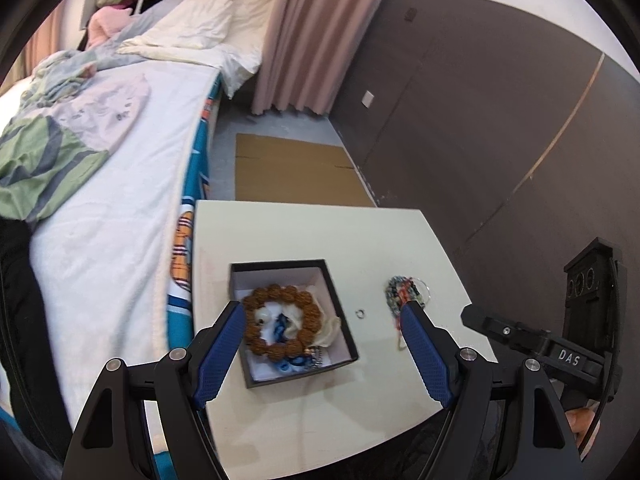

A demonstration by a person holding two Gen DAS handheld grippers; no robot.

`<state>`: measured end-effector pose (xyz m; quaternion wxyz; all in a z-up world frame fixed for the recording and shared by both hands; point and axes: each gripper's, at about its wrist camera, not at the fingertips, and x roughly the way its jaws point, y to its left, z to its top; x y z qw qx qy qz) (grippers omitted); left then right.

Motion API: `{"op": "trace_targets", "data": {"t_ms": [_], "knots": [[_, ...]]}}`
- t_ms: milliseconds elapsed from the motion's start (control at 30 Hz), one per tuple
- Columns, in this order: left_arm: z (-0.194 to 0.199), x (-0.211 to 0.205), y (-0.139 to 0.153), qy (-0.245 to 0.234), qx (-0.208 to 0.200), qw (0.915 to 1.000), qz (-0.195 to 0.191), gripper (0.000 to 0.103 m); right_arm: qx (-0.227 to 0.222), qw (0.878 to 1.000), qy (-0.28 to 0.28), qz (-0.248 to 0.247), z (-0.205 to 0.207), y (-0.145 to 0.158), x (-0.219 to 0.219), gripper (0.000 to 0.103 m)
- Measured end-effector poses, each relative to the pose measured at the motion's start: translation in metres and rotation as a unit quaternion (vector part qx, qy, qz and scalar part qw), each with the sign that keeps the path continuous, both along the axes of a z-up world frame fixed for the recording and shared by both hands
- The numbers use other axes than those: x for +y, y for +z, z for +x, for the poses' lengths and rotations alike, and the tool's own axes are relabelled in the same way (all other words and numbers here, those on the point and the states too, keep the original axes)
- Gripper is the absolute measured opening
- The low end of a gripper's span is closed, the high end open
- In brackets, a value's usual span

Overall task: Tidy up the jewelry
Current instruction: 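Drop the cloth into the box with the left gripper while the right gripper lowers the bracelet in, then move the left gripper to the red cord bracelet and grasp it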

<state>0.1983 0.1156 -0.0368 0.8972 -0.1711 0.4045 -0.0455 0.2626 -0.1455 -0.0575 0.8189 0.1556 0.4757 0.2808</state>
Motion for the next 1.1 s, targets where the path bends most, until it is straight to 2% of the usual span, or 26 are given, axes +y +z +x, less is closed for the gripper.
{"op": "trace_targets", "data": {"t_ms": [300,500,700,767,867,1100], "knots": [[0.024,-0.051,-0.006,-0.048,0.016,0.9982,0.032,0.08,0.015,0.997,-0.068,0.027,0.01,-0.019,-0.063,0.079],[0.044,-0.087,-0.016,-0.085,0.028,0.9943,0.058,0.078,0.008,0.994,-0.096,0.045,0.017,-0.034,-0.095,0.079],[0.061,-0.119,-0.034,-0.116,0.05,0.9889,0.078,0.058,0.008,0.993,-0.099,0.057,0.022,-0.049,-0.11,0.078],[0.066,-0.127,-0.04,-0.124,0.056,0.9872,0.083,0.047,0.011,0.993,-0.098,0.062,0.024,-0.055,-0.113,0.078],[0.077,-0.139,-0.049,-0.132,0.063,0.9858,0.083,0.037,0.014,0.993,-0.097,0.068,0.027,-0.063,-0.119,0.077],[0.101,-0.157,-0.069,-0.136,0.077,0.9833,0.093,0.033,0.025,0.992,-0.102,0.074,0.034,-0.082,-0.135,0.074]]}}
